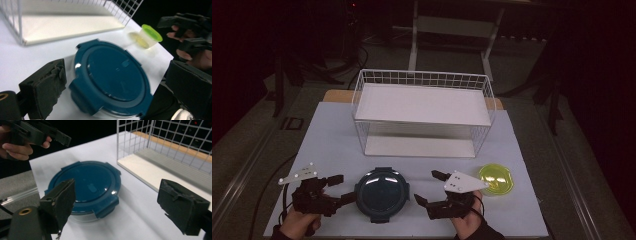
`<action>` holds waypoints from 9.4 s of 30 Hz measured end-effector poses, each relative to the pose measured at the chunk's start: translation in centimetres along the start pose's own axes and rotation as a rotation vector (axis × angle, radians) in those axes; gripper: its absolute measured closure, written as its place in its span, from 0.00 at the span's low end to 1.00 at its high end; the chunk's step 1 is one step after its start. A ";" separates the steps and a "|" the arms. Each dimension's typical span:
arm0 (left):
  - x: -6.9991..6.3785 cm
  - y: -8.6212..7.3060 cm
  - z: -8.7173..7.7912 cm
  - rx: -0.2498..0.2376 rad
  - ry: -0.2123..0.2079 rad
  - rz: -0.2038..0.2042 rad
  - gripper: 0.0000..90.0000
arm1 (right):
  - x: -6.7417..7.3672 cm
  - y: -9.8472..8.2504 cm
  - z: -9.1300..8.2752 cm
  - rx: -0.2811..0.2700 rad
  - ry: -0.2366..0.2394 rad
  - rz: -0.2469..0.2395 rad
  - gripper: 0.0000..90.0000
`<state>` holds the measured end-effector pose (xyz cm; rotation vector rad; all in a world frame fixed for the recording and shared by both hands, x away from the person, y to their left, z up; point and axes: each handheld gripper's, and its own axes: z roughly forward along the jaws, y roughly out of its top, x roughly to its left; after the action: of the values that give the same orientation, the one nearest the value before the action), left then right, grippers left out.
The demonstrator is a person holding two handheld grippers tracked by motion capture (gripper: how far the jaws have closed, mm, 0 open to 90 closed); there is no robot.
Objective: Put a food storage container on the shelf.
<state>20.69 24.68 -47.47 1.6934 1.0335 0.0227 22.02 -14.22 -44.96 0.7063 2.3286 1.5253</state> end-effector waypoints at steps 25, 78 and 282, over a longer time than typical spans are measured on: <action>5.5 -1.3 3.4 0.301 -0.098 -0.448 0.46 | 0.2 -0.5 0.3 0.021 0.004 0.036 0.14; 4.4 -1.8 2.5 0.250 -0.191 -0.270 0.60 | -2.0 -3.8 6.7 0.255 0.287 0.635 0.57; -4.9 -0.5 8.2 -0.045 0.036 0.291 0.01 | -10.6 12.4 0.8 0.040 0.000 0.478 1.00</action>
<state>21.39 15.28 -48.90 1.7943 0.7990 0.2635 34.45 -15.16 -34.41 1.3481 2.3019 1.6550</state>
